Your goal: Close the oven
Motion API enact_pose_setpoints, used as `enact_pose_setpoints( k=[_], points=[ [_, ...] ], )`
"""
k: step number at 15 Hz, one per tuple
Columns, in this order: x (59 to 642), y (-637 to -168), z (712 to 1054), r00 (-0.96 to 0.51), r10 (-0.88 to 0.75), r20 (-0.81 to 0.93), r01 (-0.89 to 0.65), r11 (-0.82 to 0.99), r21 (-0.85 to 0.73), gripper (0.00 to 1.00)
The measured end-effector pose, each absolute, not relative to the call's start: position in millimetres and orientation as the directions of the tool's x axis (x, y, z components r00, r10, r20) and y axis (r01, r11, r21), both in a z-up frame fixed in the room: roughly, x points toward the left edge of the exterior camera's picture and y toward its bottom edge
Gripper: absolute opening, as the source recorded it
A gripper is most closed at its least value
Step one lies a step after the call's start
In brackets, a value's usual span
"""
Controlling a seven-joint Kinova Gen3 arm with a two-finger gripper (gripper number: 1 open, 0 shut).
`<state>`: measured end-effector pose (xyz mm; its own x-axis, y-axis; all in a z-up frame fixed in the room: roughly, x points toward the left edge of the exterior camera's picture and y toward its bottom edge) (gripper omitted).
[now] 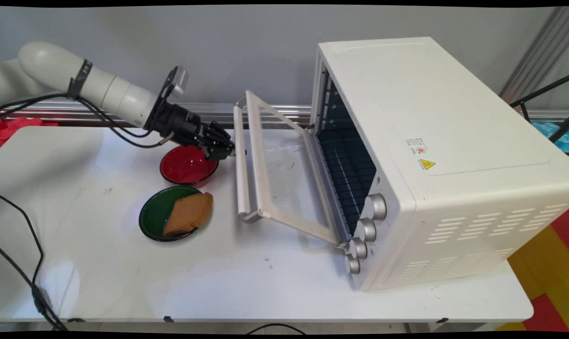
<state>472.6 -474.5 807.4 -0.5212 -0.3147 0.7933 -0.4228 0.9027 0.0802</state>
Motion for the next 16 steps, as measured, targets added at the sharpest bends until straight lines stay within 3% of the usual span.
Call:
enact_pose_setpoints(
  k=[8, 16],
  points=[
    [446, -479, 843, -0.456, -0.311, 0.834, -0.411, 0.905, 0.113, 0.00],
    [429, -485, 857, -0.425, -0.304, 0.853, -0.412, 0.904, 0.117, 0.00]
  ],
)
